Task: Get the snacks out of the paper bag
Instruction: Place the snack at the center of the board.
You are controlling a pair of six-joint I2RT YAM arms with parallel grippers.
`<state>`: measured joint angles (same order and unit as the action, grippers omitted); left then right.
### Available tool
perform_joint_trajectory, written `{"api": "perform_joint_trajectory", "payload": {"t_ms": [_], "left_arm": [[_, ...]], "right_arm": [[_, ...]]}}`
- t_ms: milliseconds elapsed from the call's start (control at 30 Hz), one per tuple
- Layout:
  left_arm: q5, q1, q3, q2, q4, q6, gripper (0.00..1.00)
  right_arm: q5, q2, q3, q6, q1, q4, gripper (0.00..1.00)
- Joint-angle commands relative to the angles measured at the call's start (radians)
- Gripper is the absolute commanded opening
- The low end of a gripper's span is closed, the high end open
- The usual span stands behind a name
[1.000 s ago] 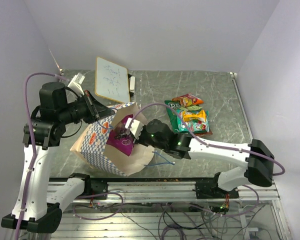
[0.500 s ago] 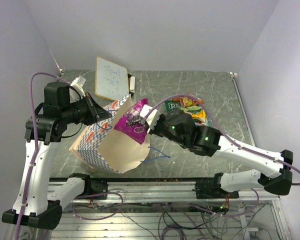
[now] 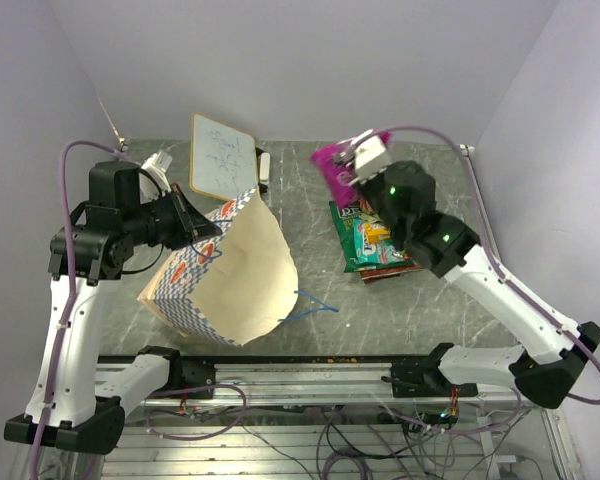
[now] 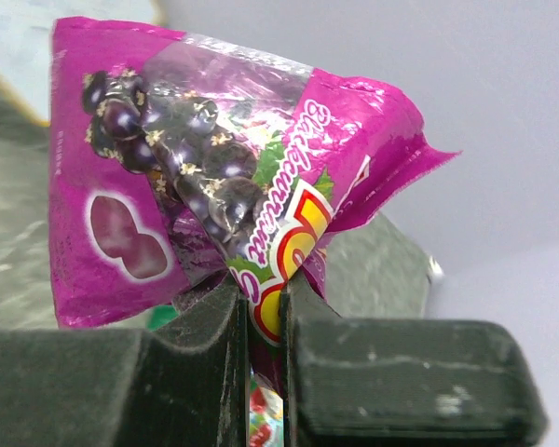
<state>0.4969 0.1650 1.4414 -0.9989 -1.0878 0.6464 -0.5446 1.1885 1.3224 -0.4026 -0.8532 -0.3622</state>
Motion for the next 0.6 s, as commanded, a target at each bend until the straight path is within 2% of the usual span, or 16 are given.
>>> {"api": "perform_joint_trajectory", "payload": {"t_ms": [0, 167, 333, 567], "left_arm": [[0.02, 0.005, 0.048, -0.003, 0.004, -0.025, 0.07], [0.104, 0.005, 0.052, -0.006, 0.068, -0.016, 0.07], [0.198, 0.005, 0.102, -0.051, 0.162, 0.002, 0.07], [0.233, 0.005, 0.219, -0.139, 0.096, -0.096, 0.07]], "right_arm": [[0.045, 0.022, 0.05, 0.111, 0.194, 0.077, 0.0], [0.22, 0.124, 0.099, 0.247, 0.394, -0.068, 0.0], [0.378, 0.177, 0.091, 0.307, 0.53, -0.153, 0.0], [0.473, 0.302, 0.137, 0.316, 0.618, -0.278, 0.0]]}}
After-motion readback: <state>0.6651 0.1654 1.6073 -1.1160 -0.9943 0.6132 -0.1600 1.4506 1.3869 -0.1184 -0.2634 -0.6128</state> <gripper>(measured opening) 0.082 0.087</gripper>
